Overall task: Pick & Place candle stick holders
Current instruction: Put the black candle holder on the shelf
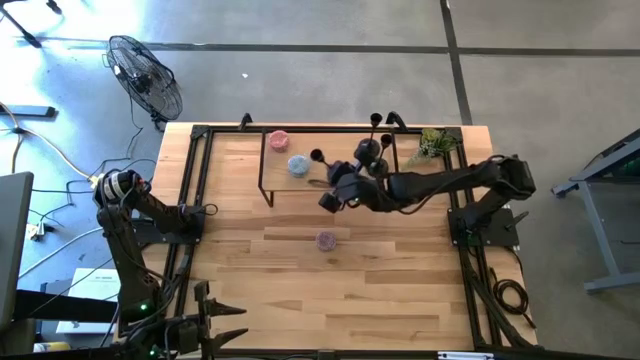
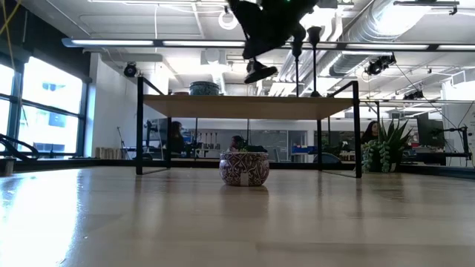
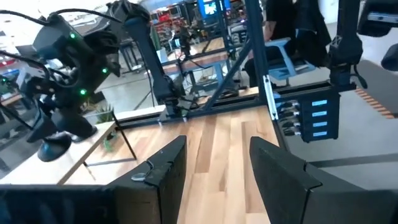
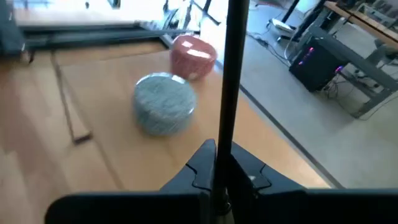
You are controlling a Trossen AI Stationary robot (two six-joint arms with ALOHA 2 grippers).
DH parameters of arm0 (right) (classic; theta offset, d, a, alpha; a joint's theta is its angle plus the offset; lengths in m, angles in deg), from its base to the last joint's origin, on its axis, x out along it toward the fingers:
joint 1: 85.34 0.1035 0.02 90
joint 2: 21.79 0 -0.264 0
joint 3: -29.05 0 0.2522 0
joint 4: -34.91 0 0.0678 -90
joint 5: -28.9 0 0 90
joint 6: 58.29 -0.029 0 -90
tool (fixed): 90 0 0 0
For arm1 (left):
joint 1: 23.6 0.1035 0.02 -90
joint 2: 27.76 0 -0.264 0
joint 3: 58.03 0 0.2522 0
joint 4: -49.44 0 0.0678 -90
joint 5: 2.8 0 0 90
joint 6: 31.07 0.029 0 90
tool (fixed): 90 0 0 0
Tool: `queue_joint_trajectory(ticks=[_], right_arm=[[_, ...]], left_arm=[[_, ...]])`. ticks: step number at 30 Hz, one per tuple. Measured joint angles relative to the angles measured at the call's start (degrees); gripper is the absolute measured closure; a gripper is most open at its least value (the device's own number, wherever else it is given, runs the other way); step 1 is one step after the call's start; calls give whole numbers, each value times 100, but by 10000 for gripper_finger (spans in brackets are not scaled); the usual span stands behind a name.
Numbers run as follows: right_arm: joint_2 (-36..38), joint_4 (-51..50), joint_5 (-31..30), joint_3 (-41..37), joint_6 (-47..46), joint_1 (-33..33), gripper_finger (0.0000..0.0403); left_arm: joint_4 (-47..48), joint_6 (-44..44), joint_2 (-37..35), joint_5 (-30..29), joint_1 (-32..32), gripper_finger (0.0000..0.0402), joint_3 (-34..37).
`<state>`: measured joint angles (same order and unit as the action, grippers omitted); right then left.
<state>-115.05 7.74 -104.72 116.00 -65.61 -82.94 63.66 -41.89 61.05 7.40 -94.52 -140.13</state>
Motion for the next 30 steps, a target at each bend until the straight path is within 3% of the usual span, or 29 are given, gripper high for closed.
queue_joint_trajectory(ticks=[10,17,23,30], right_arm=[[731,2243,511,-1514,42,-428,386],[805,3479,570,-2257,227,-464,396],[804,4001,198,-2626,180,-351,389],[803,4115,221,-2661,328,-257,395]], left_arm=[[200,-564,28,2,2,230,0],[276,-1097,31,-10,2,230,2],[272,-1277,31,-26,2,230,2],[270,-1308,31,-72,2,230,2]])
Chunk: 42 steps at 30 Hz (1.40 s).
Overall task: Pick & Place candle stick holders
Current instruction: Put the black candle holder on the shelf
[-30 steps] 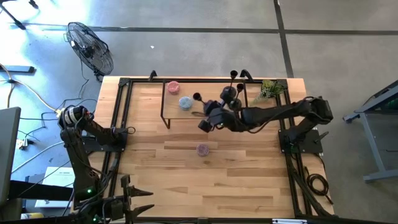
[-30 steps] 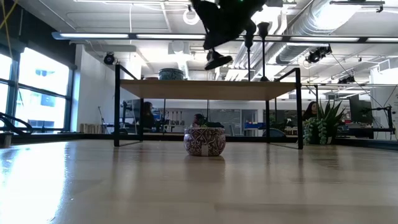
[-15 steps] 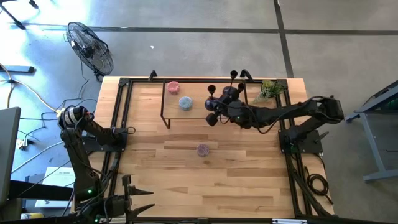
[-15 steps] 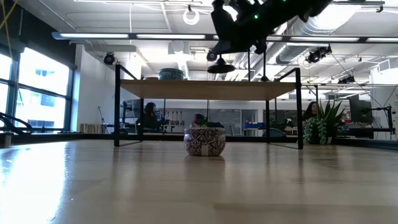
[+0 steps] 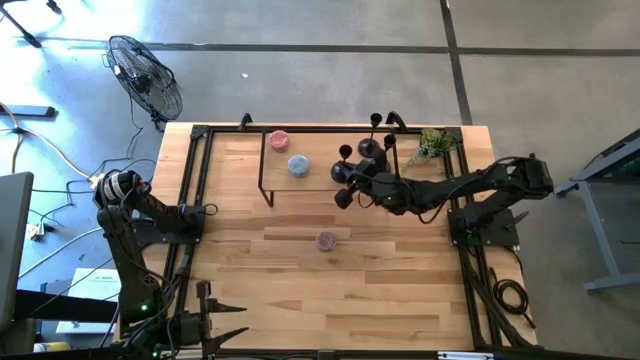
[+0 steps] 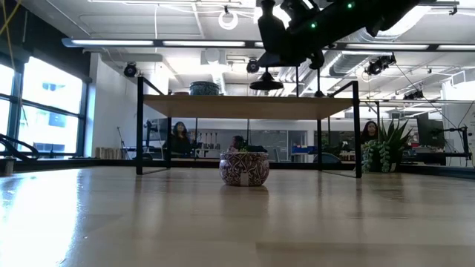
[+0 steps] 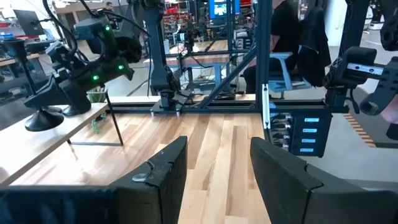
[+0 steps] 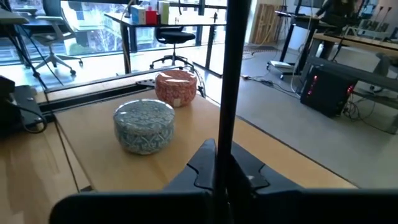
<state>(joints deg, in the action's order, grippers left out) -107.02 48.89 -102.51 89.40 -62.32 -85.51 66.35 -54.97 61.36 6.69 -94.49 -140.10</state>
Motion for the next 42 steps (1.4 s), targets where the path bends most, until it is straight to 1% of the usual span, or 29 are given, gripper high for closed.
queue_joint_trajectory(ticks=[4,12,16,24,28,31,35,38,42], right_arm=[[0,-38,-13,0,-27,-4,387],[-2,-180,33,0,-137,-4,396],[-2,-369,-217,2,-334,-4,387],[-4,-560,-193,5,-388,-4,396],[-4,-747,-202,5,-632,-26,383],[-7,-847,-262,5,-630,-26,376],[-7,-847,-104,5,-589,-26,375],[-7,-787,121,7,-345,-28,374],[-7,-744,97,7,-338,-28,368]], left_arm=[[2,4,0,-2,2,230,0],[21,102,0,-4,2,230,0],[104,109,0,-1,2,230,0],[151,111,2,0,2,230,0],[151,109,2,-2,2,230,0],[150,110,2,0,2,230,0],[149,109,2,2,2,230,0],[150,110,2,2,2,230,0],[149,109,2,6,4,230,0]])
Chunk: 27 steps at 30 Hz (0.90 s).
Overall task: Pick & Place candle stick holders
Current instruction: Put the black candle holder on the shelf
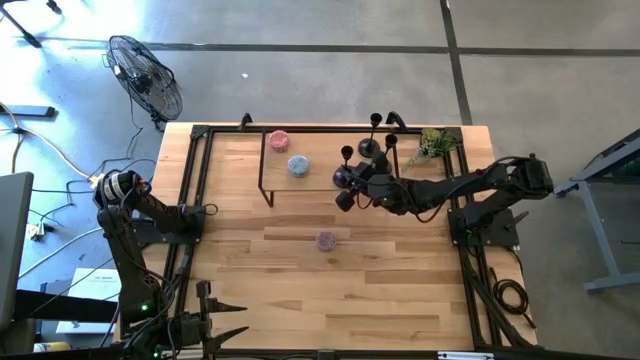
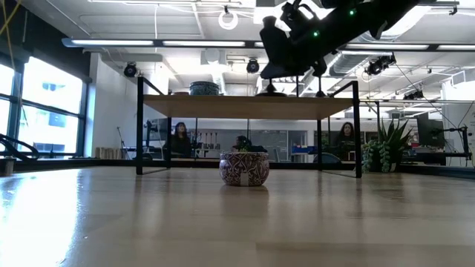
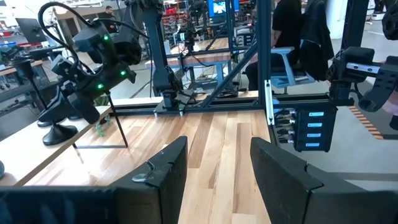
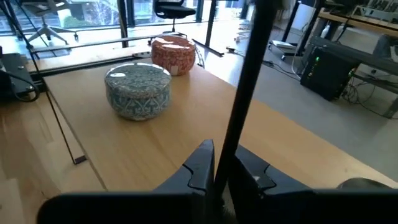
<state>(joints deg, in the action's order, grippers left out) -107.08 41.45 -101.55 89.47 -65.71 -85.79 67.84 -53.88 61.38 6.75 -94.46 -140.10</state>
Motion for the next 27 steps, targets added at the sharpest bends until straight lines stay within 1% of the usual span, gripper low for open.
queue_joint_trajectory(ticks=[5,14,19,27], right_arm=[[-2,8,49,0,-16,0,354],[-2,116,375,0,-93,0,328],[-2,117,173,0,-289,2,318],[-2,151,147,0,-283,24,310]], left_arm=[[0,0,0,51,1,230,0],[26,0,0,88,-2,230,0],[32,0,0,88,1,230,0],[199,-115,0,93,1,230,2]])
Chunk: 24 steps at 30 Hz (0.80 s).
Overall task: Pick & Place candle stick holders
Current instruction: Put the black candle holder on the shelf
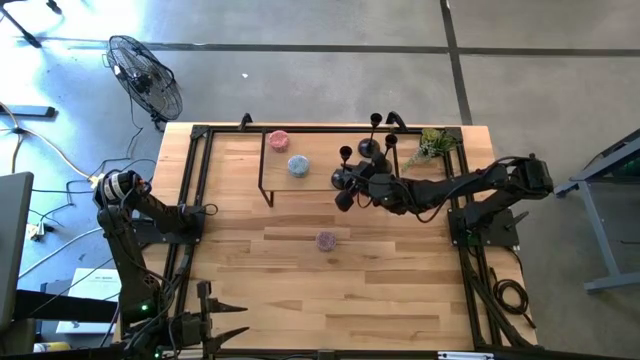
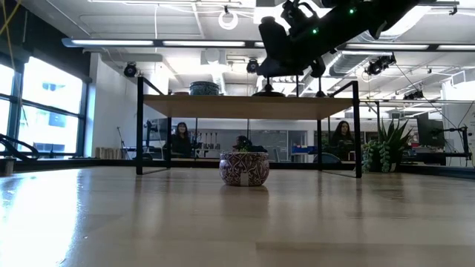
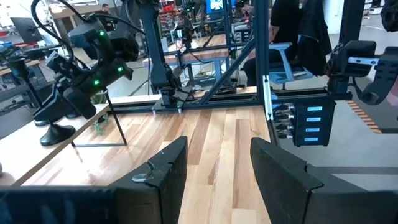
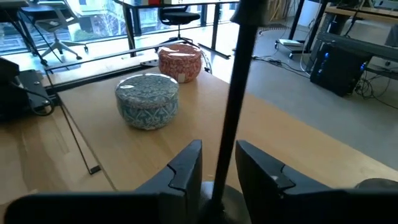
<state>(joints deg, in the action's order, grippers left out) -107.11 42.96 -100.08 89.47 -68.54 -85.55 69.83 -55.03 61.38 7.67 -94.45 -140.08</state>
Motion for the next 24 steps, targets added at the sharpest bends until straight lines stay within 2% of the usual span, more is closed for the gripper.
queue_joint_trajectory(ticks=[10,24], right_arm=[[0,77,207,0,-22,0,310],[129,7,-289,0,-110,313,311]], left_arm=[[95,-137,0,13,-2,230,0],[135,-220,0,76,-2,230,0]])
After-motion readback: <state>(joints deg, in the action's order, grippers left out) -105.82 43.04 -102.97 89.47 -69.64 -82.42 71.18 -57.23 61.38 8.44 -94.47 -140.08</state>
